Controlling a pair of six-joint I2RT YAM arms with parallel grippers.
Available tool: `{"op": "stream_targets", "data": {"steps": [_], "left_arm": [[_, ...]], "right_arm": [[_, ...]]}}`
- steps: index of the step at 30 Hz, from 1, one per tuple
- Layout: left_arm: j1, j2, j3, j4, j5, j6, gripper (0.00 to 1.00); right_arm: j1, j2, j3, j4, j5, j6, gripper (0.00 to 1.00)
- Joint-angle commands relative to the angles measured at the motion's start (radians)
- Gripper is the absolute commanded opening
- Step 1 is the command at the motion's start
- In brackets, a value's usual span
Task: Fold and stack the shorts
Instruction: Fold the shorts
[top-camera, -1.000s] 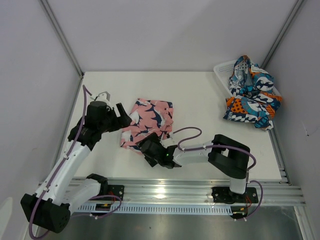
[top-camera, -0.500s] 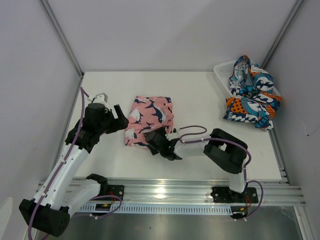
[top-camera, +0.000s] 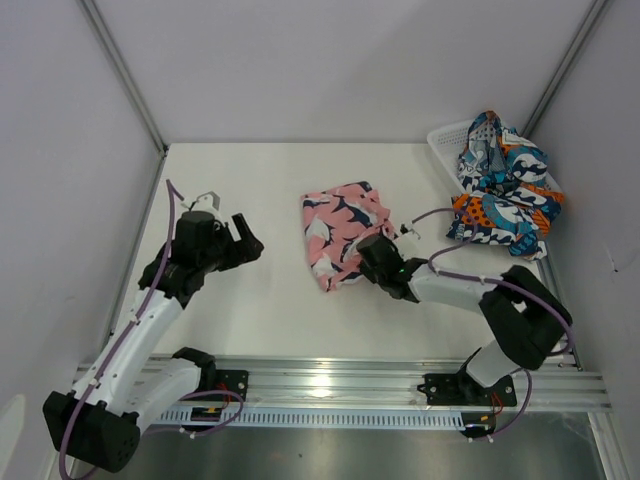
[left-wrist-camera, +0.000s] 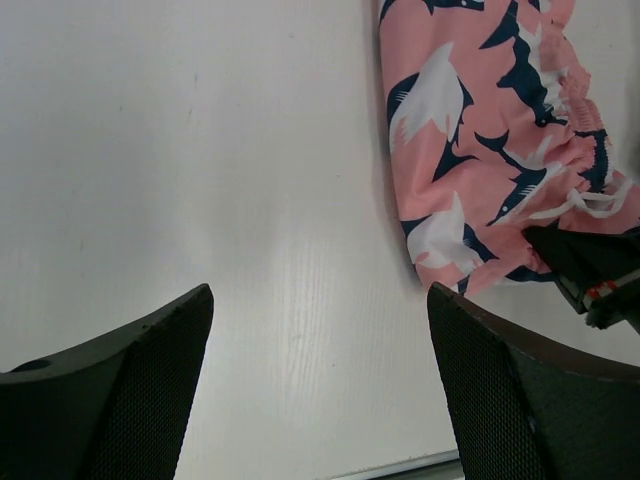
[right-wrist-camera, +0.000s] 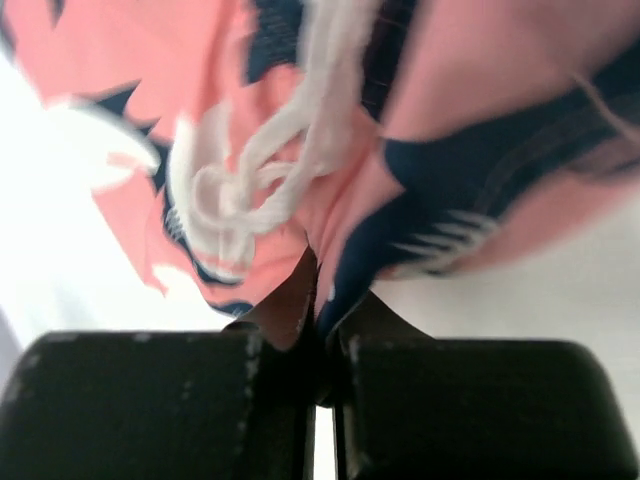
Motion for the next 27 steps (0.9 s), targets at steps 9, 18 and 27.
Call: {"op": "stream_targets", "data": {"steps": [9,18,27], "left_arm": [[-0.095,0.268,-0.032,0.467,0.076,-0.088,0.95],[-0.099,0.762,0.390,0.541,0.222,0.102,0.97],[-0.118,1.110,0.879,0.314,0.396,0.370,0.99]], "right_arm": [[-0.323,-0.190,-0.102,-0.085,-0.413,-0.722,0.04],[-0.338,-0.141,-0.125,-0.039,-0.541,-0.775,0.04],[-0.338,-0.128,-0.136,0.009,-0.597,-0.786,0.04]]}}
